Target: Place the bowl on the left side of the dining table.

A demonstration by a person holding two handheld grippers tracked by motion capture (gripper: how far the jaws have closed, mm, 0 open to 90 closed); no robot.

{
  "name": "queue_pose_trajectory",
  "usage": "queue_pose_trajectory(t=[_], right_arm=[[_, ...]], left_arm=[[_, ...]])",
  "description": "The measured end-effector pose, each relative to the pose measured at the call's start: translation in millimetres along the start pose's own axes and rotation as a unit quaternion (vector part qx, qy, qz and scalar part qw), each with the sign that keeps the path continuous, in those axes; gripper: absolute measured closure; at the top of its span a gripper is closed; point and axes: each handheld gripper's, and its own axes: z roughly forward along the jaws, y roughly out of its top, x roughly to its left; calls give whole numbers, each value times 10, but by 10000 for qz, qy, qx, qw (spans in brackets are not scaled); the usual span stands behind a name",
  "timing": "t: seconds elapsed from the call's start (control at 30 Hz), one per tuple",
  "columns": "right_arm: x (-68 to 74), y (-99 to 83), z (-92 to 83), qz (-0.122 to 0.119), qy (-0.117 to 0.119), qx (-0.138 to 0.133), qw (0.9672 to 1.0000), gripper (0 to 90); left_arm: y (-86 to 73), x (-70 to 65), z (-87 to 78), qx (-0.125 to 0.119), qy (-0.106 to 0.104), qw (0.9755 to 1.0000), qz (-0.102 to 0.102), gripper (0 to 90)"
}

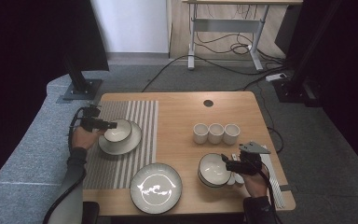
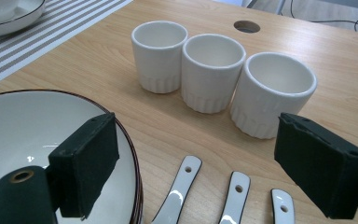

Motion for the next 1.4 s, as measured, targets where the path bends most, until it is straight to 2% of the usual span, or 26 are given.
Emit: queue_pose_trajectory(t=[0.1, 0.23, 0.33, 0.5, 0.63, 0.83, 0.97, 1.2, 1.4], right_arm=[[0, -1, 2, 30, 31, 7, 10000, 134], [-4, -3, 4, 37, 44, 26, 10000, 133], [-3, -5, 11, 33, 50, 48, 10000, 132], [3, -7, 12, 27, 73, 69, 9999, 132], [2, -11, 12, 28, 73, 88, 9999, 132], [7, -14, 16, 1, 76, 107, 9999, 132], [14, -19, 25, 5, 92, 137, 9999, 131], [16, -30, 34, 19, 104, 156, 9998, 131], [21, -34, 40, 54, 204, 99, 9997, 129]], left_arm=[[-8, -25, -68, -183, -84, 9998, 16, 160], [-18, -83, -148, -280, -171, 9993, 184, 150], [-22, -142, -214, -425, -191, 9984, 324, 137], [-29, -281, -350, -705, -185, 9956, 596, 92], [-63, -396, -444, -895, -242, 9922, 838, 85], [-178, -570, -487, -1117, -336, 9871, 1101, 13], [-284, -673, -472, -1203, -408, 9849, 1172, 0], [-508, -850, -457, -1410, -604, 9779, 1417, 0], [-702, -964, -433, -1540, -870, 9729, 1487, 0]])
